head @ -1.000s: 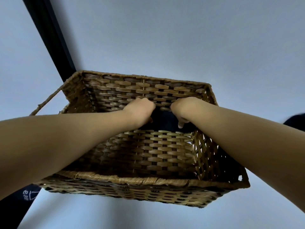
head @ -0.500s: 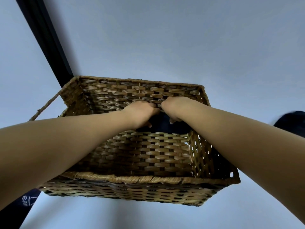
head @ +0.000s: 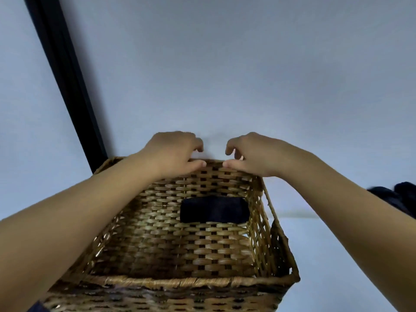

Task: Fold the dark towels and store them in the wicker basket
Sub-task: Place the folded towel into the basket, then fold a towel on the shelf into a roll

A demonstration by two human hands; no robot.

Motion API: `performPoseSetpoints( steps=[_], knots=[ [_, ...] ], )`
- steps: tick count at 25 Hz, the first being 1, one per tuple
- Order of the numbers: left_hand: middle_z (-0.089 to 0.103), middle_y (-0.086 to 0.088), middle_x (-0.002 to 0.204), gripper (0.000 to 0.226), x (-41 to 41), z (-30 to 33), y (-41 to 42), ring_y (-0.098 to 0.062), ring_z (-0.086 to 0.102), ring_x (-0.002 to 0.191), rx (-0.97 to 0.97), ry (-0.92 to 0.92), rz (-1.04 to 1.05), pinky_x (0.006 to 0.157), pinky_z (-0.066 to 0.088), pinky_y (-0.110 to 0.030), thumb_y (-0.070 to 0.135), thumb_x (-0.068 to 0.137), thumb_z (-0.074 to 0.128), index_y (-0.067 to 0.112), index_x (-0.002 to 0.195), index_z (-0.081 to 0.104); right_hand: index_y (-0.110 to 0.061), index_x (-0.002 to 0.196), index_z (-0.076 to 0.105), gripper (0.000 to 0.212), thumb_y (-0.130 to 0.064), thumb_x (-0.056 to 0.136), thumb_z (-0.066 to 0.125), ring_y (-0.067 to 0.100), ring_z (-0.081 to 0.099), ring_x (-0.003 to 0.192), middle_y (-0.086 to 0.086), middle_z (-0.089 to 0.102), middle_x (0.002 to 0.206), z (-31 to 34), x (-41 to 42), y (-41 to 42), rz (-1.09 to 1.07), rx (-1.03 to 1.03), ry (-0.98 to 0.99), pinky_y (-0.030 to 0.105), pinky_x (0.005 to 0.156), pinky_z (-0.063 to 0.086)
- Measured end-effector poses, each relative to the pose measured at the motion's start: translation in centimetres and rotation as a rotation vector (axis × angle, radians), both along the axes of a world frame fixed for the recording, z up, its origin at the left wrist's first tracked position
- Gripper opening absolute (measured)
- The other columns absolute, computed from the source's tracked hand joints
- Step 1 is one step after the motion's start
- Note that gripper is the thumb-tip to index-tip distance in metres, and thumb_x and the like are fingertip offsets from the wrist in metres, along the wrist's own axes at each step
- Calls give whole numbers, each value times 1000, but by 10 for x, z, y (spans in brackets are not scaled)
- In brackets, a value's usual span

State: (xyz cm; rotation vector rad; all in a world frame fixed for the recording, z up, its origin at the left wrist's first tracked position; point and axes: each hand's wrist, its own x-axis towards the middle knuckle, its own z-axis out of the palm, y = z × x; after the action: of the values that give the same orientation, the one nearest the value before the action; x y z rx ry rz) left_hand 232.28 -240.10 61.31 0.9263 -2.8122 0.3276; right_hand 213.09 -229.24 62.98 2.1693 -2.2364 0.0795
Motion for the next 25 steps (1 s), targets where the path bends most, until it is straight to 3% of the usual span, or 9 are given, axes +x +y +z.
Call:
performPoseSetpoints(
  steps=[3, 5, 8, 14, 20, 23, 25],
  knots=[
    [25, 7, 165, 80, -6, 19, 13, -20, 25, 151, -110, 180, -21, 115, 32, -43, 71, 87, 52, 35, 155, 30, -32, 154, 28, 69, -63, 95, 49, 25, 41, 136, -1, 32, 159, 18, -15, 31, -51, -184, 156, 44, 99, 47],
    [5, 6, 170, 88, -21, 23, 26, -21, 6, 156, -135, 167, -36, 123, 17, -45, 76, 86, 47, 37, 159, 17, -32, 158, 15, 77, -64, 95, 46, 30, 27, 146, 1, 7, 168, 16, -22, 46, -76, -204, 228, 48, 109, 40],
    [-4, 7, 170, 88, -48, 21, 46, -19, -3, 157, -122, 145, -70, 126, 8, -43, 76, 88, 42, 37, 160, 10, -32, 159, 12, 75, -62, 98, 44, 30, 22, 149, -1, -2, 169, 10, -40, 67, -124, -229, 226, 47, 112, 38],
    [-1, 6, 170, 81, -118, 22, 95, -17, -5, 156, -57, 165, -172, 127, 5, -42, 70, 92, 43, 33, 159, 17, -35, 156, 25, 66, -60, 99, 44, 22, 34, 142, -9, 6, 168, 2, -107, 132, -248, -247, 134, 41, 102, 46],
    [6, 2, 170, 76, -231, 10, 173, -21, -1, 157, -56, -10, -309, 127, 6, -44, 67, 95, 45, 29, 157, 25, -37, 147, 41, 55, -56, 97, 51, 10, 38, 140, -18, 24, 161, -28, -226, 221, -410, -260, -70, 35, 105, 43],
    [11, 2, 169, 74, -291, -8, 209, -22, 4, 156, -4, -89, -349, 126, 9, -45, 66, 95, 45, 28, 156, 28, -33, 138, 50, 46, -55, 98, 51, 14, 51, 129, -14, 42, 148, -53, -292, 260, -498, -235, -124, 38, 100, 46],
    [26, 3, 163, 70, -335, -28, 227, -25, 19, 152, 81, -123, -363, 121, 22, -45, 65, 94, 48, 27, 151, 36, -29, 132, 54, 45, -57, 96, 50, 22, 55, 123, -9, 51, 135, -76, -333, 281, -572, -199, -128, 42, 94, 50]
  ],
)
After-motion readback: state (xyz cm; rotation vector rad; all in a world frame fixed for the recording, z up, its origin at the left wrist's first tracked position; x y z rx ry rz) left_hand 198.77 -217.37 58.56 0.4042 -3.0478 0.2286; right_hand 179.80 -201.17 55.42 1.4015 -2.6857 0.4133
